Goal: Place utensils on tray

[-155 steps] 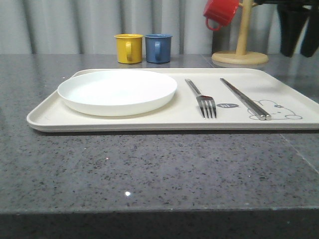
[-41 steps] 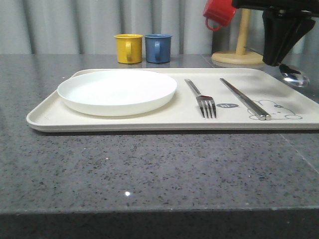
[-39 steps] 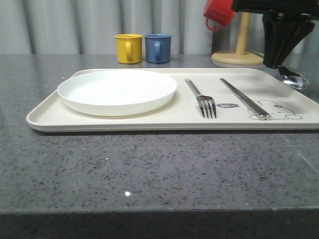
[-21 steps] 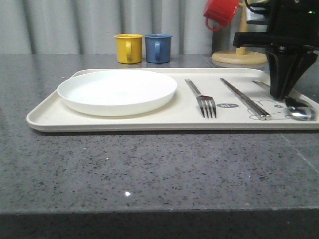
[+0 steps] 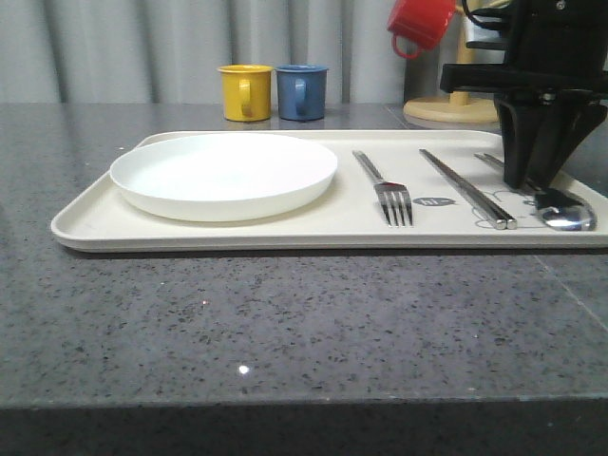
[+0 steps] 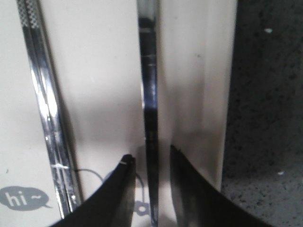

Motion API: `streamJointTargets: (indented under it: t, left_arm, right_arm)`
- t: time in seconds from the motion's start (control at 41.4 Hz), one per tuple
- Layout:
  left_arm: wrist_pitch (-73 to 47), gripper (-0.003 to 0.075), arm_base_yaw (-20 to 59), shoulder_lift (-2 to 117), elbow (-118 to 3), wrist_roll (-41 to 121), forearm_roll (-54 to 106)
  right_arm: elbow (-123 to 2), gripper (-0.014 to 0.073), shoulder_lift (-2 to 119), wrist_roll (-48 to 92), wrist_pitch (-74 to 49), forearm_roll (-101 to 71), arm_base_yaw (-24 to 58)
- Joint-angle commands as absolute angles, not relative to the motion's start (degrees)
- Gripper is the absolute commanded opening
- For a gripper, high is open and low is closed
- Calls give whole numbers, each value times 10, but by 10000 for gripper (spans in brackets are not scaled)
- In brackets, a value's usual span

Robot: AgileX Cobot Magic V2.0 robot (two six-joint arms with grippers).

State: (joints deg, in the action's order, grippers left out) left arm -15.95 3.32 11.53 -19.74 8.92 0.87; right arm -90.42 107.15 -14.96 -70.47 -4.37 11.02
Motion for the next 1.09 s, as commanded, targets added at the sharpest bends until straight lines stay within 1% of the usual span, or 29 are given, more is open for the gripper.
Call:
streamJointTargets:
  t: [0.0,0.435,0.508,0.556,0.58,0.653,0.701,0.798,0.943,1.064]
  left_arm:
    - [-114,-19,38,121,-213,87,14]
    - [-114,-19,38,121,-213,87,14]
    - [-114,-19,38,121,-213,87,14]
    - [-114,-19,38,121,-213,87,14]
    - [-114,-19,38,121,-213,87,14]
    - [-114,-19,38,121,-213,87,14]
    - [-114,-19,38,121,-213,87,14]
    - [-114,-19,38,121,-213,87,14]
    - [-114,-19,38,121,-213,87,14]
    - [-114,-19,38,121,-213,87,14]
  right_arm:
    - [-917,286,1030,-147,-716,-35,108]
    - [-917,281,894,-126,-711,-5,108]
    - [-917,239,870,-114,-711,-5,108]
    - [-917,179,853,-108,-710,-5,108]
    - [-917,128,844,-104,-709,-5,108]
    - [-917,27,823,-102,-708,-4,108]
    - [-917,-32,808,-102,-706,-4,108]
    - [-917,-116,780,-101,-701,0,108]
    - [-911,-111,740,-86,-697,6,108]
    - [-865,-111,687,-76,-671,6,108]
